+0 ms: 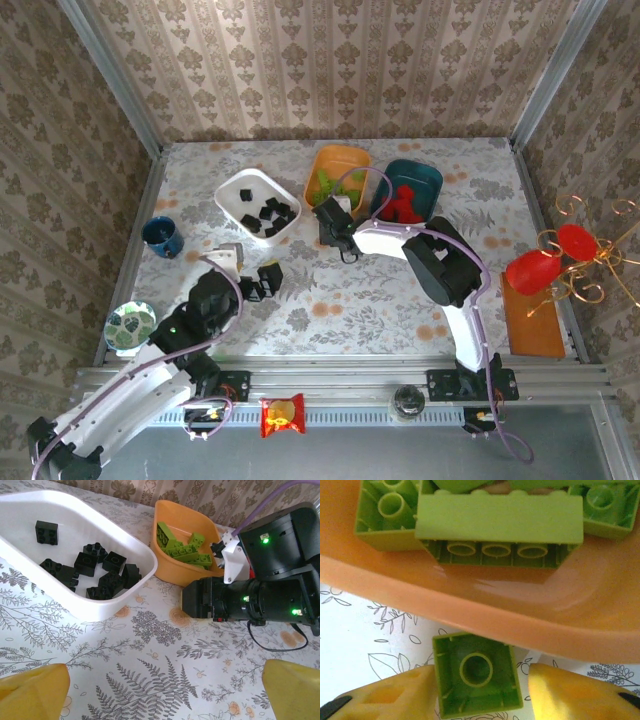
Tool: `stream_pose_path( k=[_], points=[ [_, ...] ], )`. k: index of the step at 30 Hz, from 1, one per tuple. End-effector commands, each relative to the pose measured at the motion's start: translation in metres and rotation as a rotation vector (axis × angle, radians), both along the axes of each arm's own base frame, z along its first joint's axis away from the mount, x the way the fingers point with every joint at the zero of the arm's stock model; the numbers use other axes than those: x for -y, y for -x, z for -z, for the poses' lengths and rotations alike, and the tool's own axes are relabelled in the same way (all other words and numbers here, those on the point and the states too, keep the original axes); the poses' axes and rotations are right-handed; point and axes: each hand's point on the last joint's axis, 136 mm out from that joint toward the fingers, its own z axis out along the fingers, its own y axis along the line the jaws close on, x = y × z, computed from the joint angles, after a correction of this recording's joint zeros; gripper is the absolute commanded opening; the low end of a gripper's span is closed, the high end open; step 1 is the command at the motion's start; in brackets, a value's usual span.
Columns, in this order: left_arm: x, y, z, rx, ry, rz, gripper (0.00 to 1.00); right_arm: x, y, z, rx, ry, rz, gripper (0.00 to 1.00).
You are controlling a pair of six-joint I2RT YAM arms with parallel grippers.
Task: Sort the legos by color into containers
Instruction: Pick up the lego from the center of the table, then place the lego in the container.
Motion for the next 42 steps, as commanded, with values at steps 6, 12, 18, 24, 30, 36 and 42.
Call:
stream_pose_path(
  k=[6,12,18,24,30,36,42],
  points=[
    [-0.001,-0.001,-0.001,-0.006,-0.014,-0.011,1.00,0.001,-0.012,0.004,0.031,0.068,-0.040,0.37],
    [-0.006,-0.001,-0.005,0.005,-0.030,-0.028,1.00,-0.011,0.022,-0.014,0.030,0.012,-0.154,0.28],
    [-0.008,-0.003,-0.010,0.026,-0.040,-0.035,1.00,-0.008,0.058,-0.076,0.118,-0.110,-0.211,0.28],
    [-0.006,-0.006,-0.014,0.037,-0.038,-0.038,1.00,0.002,0.018,-0.133,0.204,-0.151,-0.157,0.27],
    [-0.007,-0.006,-0.012,0.025,-0.056,-0.041,1.00,0.011,-0.049,-0.132,0.186,-0.125,-0.056,0.29],
    [-0.016,-0.009,-0.016,0.033,-0.084,-0.081,1.00,0.010,-0.081,-0.138,0.176,-0.094,-0.024,0.73],
    [-0.036,-0.016,-0.016,-0.008,-0.050,-0.196,1.00,0.026,-0.057,-0.207,0.315,-0.163,-0.019,0.87]
  ],
)
